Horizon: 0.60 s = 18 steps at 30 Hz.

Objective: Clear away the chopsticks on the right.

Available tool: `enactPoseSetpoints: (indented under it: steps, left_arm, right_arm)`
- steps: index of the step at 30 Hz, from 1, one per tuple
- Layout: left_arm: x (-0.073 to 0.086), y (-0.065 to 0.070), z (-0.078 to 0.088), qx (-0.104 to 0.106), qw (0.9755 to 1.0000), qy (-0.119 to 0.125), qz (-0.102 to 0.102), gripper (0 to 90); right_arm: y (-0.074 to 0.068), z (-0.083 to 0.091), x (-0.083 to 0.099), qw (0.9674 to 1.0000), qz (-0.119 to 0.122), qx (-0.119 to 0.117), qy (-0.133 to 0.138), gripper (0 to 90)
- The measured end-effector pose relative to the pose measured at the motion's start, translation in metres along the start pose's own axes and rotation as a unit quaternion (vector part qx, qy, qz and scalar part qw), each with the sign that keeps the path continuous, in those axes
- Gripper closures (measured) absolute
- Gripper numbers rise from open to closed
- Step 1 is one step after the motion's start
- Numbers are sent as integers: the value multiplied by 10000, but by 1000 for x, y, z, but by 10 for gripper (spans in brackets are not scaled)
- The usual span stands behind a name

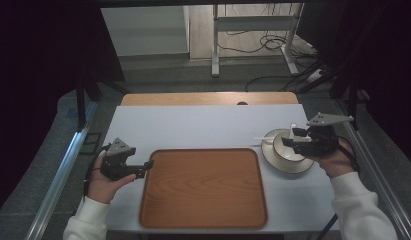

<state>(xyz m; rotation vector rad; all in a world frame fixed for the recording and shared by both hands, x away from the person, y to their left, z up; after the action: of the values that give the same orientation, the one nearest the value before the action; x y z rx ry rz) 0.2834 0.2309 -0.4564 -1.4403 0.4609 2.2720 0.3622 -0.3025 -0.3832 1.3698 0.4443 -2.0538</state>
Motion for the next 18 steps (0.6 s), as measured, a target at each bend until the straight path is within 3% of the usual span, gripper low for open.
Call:
enactPoseSetpoints:
  steps: [2,4,6,7,10,12,13,15,16,18]
  left_arm:
    - [0,-1,0,-2,10000,-5,-1,197]
    - [0,-1,-1,-10,10000,-27,-7,197]
    - [0,-2,-1,-10,10000,-29,0,196]
    - [1,-2,-1,-13,10000,-36,3,196]
    - [1,-4,-1,-13,10000,-32,8,195]
    - [1,-4,0,-13,10000,-31,-4,195]
    - [1,-4,0,-14,10000,-30,-6,196]
    - [1,-5,1,-11,10000,-24,-8,195]
    - [1,-5,0,-14,10000,-19,-3,196]
    - [1,-5,0,-6,10000,-23,-1,196]
  right_arm:
    - [6,-1,-1,10000,9,30,-76,481]
    - [27,-5,-4,9994,-52,147,-320,531]
    - [32,-6,-4,9991,-53,189,-373,542]
    - [46,-10,-2,9979,-97,318,-563,580]
    - [57,-13,0,9965,-176,431,-698,639]
    - [70,-16,4,9948,-152,531,-850,723]
    - [81,-19,9,9919,-160,682,-1056,844]
    - [85,-21,11,9913,-226,689,-1098,875]
    - [94,-26,17,9889,-260,689,-1287,900]
    - [96,-28,19,9878,-219,717,-1365,900]
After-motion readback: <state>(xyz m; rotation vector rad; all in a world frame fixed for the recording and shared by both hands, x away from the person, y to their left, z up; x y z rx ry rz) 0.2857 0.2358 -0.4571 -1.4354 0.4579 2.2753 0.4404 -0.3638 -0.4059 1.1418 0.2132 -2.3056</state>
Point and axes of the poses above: each handheld gripper's, and its own axes: z roughly backward along the jaws, x roughly out of its underside, y roughly to its right, the point moved 1 cm from there along -z, roughly forward along the jaws, and after that the axes turned 14 degrees about y, right-handed, at the moved point
